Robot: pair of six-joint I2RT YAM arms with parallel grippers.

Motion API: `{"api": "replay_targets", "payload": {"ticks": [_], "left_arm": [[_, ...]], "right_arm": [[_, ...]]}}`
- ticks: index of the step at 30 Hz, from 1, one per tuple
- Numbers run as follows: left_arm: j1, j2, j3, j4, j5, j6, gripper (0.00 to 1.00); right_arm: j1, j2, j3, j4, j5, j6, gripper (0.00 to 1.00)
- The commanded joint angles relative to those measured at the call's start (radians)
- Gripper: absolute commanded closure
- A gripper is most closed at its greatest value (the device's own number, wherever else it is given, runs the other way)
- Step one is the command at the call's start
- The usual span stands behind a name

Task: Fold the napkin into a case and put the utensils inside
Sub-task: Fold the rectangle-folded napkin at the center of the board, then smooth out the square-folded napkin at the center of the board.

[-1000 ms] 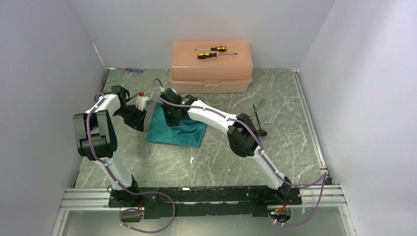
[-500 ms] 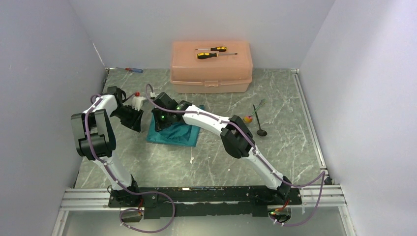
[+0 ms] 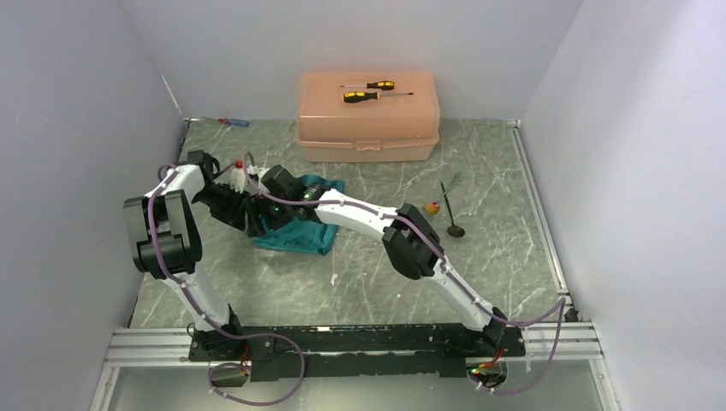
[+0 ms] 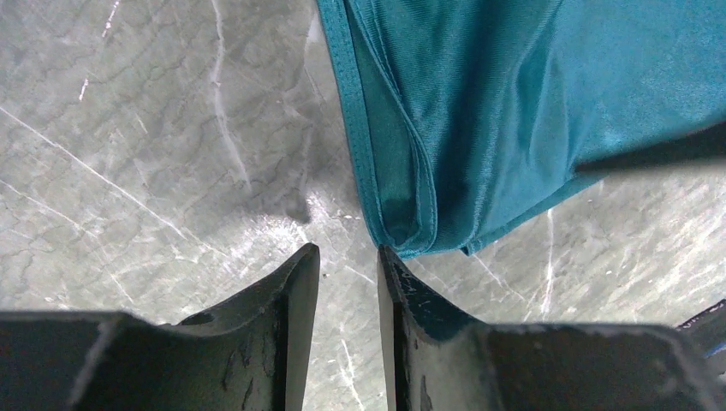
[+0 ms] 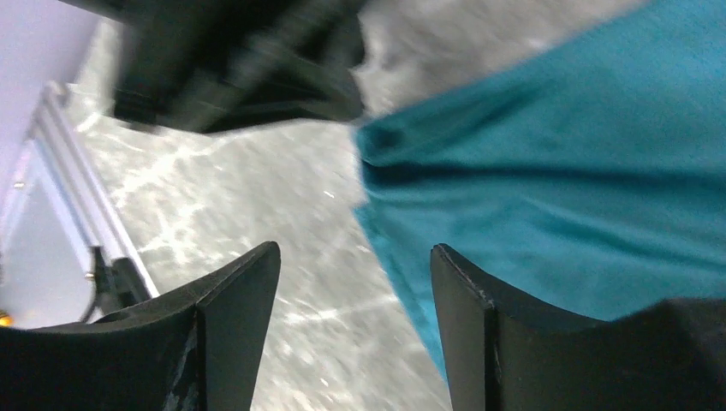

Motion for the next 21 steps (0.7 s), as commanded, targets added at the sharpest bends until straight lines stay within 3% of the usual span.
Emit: {"api": "replay_targets", "payload": {"ticks": [1,6,11,17,21], "left_arm": [[0.004,-0.014,0.042,-0.039,0.039,-0.002,0.63],[0.004,-0.03,0.063,-0.063,0.044,-0.002,0.63],[0.004,-0.047,0.092,-0.112,0.07,0.007,0.63],[-0.02,-0.058,0.13,-0.159,0.113,0.001,0.63],[-0.042,-0.053,0.129,-0.142,0.091,-0.017,0.63]], "right_arm": [[-0.081,-0.199,-0.14,0.028,0.071,-0.021,0.29],[-0.168,-0.426,-0.423,0.108,0.146,-0.017,0.27],[-0.209,-0.526,-0.595,0.058,0.278,-0.039,0.31],[-0.119,-0.644,-0.863,0.185,0.356,-0.011,0.39],[-0.02,-0.65,-0.908,0.231,0.442,-0.031,0.37]]}}
